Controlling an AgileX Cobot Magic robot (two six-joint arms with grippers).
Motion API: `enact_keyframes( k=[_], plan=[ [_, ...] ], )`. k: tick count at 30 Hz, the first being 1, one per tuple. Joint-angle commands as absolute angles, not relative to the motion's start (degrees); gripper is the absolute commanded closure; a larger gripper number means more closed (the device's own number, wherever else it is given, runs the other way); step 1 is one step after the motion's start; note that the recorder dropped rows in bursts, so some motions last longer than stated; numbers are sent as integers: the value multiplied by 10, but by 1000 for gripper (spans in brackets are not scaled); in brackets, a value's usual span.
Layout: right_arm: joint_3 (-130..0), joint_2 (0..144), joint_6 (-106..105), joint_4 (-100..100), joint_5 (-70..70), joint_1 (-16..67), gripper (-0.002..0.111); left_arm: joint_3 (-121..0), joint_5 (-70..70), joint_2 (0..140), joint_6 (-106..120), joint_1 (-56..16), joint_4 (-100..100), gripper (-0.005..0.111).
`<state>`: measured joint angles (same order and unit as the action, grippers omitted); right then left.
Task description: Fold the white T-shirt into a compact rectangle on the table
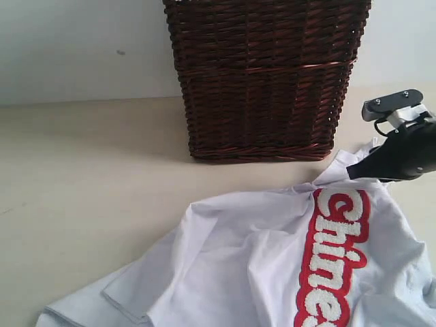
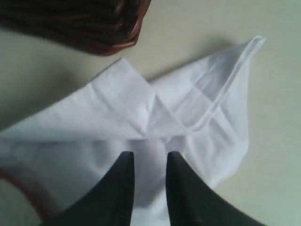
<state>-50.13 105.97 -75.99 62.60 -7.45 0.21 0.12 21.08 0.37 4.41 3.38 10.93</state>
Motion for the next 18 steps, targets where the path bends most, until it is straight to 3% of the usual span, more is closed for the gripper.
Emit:
enact_keyframes(
  k=[1, 5, 15, 18],
  plan=[
    [-540, 1095, -763, 631, -49, 0, 95, 0, 209, 0, 43, 31, 112, 107],
    [-572, 1139, -764, 631, 0, 0, 101, 0, 209, 0, 43, 31, 112, 107],
    [-701, 1229, -778, 631, 7, 0, 101, 0, 209, 0, 43, 31, 112, 107],
    [-661, 1150, -728, 628, -154, -20, 105, 0, 209, 0, 43, 31, 112, 107]
  ],
)
